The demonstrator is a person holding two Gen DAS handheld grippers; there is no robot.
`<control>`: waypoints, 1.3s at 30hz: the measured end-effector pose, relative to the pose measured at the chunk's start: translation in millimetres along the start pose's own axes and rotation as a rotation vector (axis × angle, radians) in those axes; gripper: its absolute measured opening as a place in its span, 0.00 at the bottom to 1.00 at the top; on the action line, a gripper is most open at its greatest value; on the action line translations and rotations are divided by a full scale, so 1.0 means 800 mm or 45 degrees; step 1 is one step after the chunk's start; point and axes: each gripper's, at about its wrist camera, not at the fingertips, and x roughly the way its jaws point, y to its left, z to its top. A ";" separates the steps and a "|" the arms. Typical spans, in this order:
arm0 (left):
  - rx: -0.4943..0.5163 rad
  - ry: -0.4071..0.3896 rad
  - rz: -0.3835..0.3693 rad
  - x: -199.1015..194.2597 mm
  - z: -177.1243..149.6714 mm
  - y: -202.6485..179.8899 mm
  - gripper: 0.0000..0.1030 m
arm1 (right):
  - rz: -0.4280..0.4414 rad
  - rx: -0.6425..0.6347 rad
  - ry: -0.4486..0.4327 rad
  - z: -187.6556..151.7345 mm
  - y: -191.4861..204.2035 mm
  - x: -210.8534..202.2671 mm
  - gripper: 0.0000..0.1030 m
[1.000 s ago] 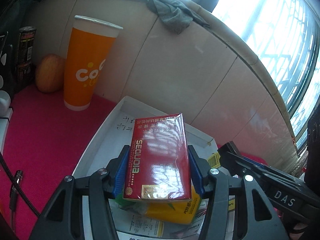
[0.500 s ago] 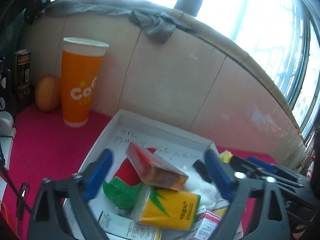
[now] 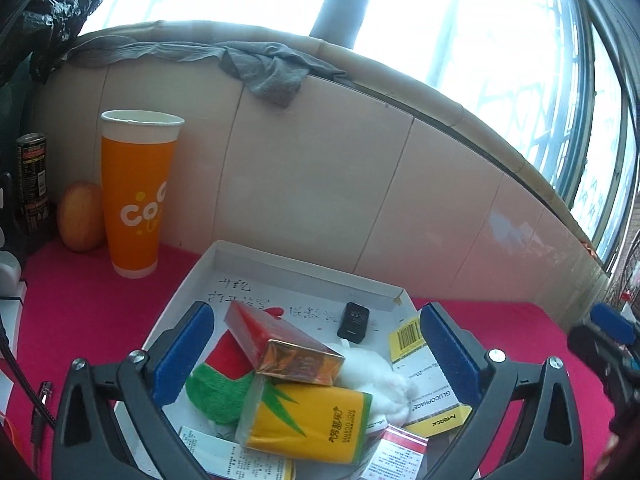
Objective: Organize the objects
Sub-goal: 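Withdraw both grippers from tray toward green pack and pink plush ball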
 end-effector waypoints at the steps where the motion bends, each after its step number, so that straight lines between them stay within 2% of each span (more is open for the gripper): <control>1: 0.002 0.002 -0.008 0.000 -0.001 -0.001 1.00 | -0.016 -0.005 0.011 -0.005 -0.003 -0.004 0.81; 8: 0.006 -0.007 -0.032 -0.003 -0.001 -0.004 1.00 | -0.040 0.091 0.090 -0.038 -0.055 -0.028 0.80; 15: -0.198 -0.045 -0.084 -0.011 0.007 0.026 1.00 | -0.114 0.227 0.121 -0.067 -0.107 -0.049 0.81; 18: -0.221 -0.051 -0.091 -0.013 0.008 0.029 1.00 | -0.150 0.269 0.129 -0.077 -0.129 -0.056 0.81; 25: -0.070 -0.048 -0.200 -0.020 0.005 -0.018 1.00 | -0.259 0.387 0.194 -0.107 -0.181 -0.060 0.81; 30: 0.081 0.022 -0.370 -0.023 -0.011 -0.083 1.00 | -0.353 0.512 0.247 -0.130 -0.225 -0.058 0.81; 34: 0.222 0.147 -0.490 -0.025 -0.035 -0.148 1.00 | -0.390 0.607 0.286 -0.146 -0.263 -0.052 0.81; 39: 0.455 0.330 -0.531 -0.027 -0.088 -0.231 1.00 | -0.331 0.639 0.382 -0.158 -0.302 -0.013 0.81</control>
